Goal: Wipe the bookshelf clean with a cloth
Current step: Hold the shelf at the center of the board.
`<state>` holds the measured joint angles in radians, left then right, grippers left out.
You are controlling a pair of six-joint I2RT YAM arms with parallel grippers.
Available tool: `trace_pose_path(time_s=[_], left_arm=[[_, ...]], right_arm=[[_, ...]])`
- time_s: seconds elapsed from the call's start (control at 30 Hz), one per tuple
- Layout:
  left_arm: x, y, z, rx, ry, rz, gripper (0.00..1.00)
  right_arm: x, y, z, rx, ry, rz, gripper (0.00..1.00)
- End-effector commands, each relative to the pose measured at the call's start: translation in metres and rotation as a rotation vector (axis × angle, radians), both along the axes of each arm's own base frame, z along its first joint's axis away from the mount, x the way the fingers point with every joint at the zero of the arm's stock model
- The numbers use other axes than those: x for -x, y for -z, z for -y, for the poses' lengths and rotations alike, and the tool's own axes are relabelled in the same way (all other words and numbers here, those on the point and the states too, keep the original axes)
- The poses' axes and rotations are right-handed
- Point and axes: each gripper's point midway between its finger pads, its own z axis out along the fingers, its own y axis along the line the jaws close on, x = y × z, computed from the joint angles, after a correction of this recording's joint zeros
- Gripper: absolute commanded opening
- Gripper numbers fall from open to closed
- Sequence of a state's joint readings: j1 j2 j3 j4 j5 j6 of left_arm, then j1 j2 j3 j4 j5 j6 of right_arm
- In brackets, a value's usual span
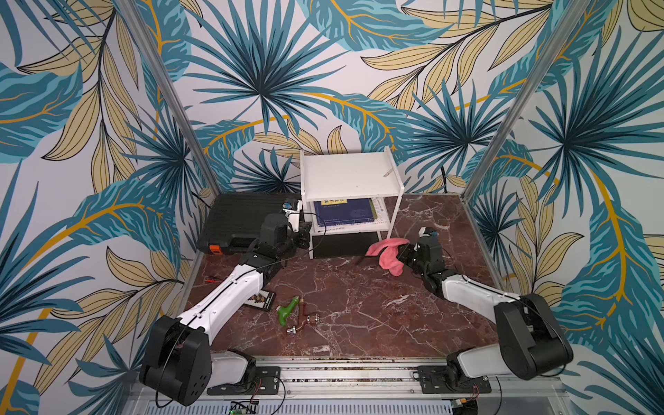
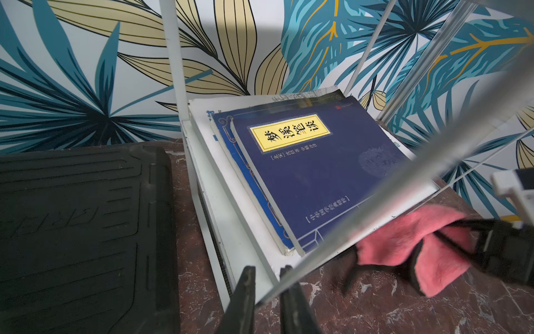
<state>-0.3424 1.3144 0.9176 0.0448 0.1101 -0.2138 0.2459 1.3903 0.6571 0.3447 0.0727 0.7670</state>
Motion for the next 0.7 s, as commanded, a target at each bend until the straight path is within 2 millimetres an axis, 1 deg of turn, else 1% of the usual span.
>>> trace_pose_path(time_s=[0.0, 0.07, 0.1, 0.13, 0.17, 0.2, 0.23, 0.33, 0.4, 0.43, 0.47, 0.53, 0.6, 0.67], left_arm=[[-0.006, 0.005, -0.032, -0.021, -0.121, -0.048, 0.0], [-0.008, 0.007, -0.035, -0.014, -0.128, -0.055, 0.0], [-0.01, 0.007, -0.036, -0.011, -0.128, -0.056, 0.0], [-0.011, 0.004, -0.038, -0.011, -0.131, -0.052, 0.0], [-0.012, 0.004, -0.039, -0.016, -0.134, -0.05, 0.0], [-0.014, 0.001, -0.041, -0.023, -0.14, -0.045, 0.0], [-0.015, -0.001, -0.043, -0.03, -0.148, -0.04, 0.0], [-0.019, -0.006, -0.048, -0.043, -0.166, -0.025, 0.0], [-0.023, -0.005, -0.047, -0.048, -0.162, -0.031, 0.0], [-0.025, -0.005, -0.047, -0.052, -0.16, -0.034, 0.0], [-0.027, -0.002, -0.047, -0.057, -0.16, -0.042, 0.0], [-0.03, 0.001, -0.048, -0.069, -0.168, -0.05, 0.0], [-0.03, 0.003, -0.048, -0.069, -0.17, -0.054, 0.0], [-0.029, 0.003, -0.048, -0.065, -0.169, -0.052, 0.0]], right_arm=[[0.002, -0.007, 0.031, 0.003, 0.123, 0.028, 0.0], [0.01, 0.02, 0.067, -0.023, 0.237, -0.034, 0.0], [0.01, 0.026, 0.079, -0.035, 0.267, -0.042, 0.0], [0.001, 0.02, 0.084, -0.031, 0.258, -0.028, 0.0], [-0.008, 0.015, 0.083, -0.005, 0.224, -0.028, 0.0], [-0.024, 0.002, 0.074, 0.0, 0.166, -0.012, 0.0], [-0.042, -0.009, 0.059, 0.006, 0.075, -0.002, 0.0], [-0.085, -0.011, 0.026, -0.053, -0.097, -0.026, 0.0], [-0.111, -0.004, -0.001, -0.103, -0.234, -0.046, 0.0], [-0.117, 0.001, -0.016, -0.13, -0.307, -0.072, 0.0], [-0.12, 0.017, -0.028, -0.15, -0.363, -0.119, 0.0], [-0.116, 0.048, -0.04, -0.152, -0.409, -0.212, 0.0], [-0.099, 0.079, -0.037, -0.121, -0.413, -0.294, 0.0], [-0.08, 0.101, -0.029, -0.083, -0.394, -0.338, 0.0]])
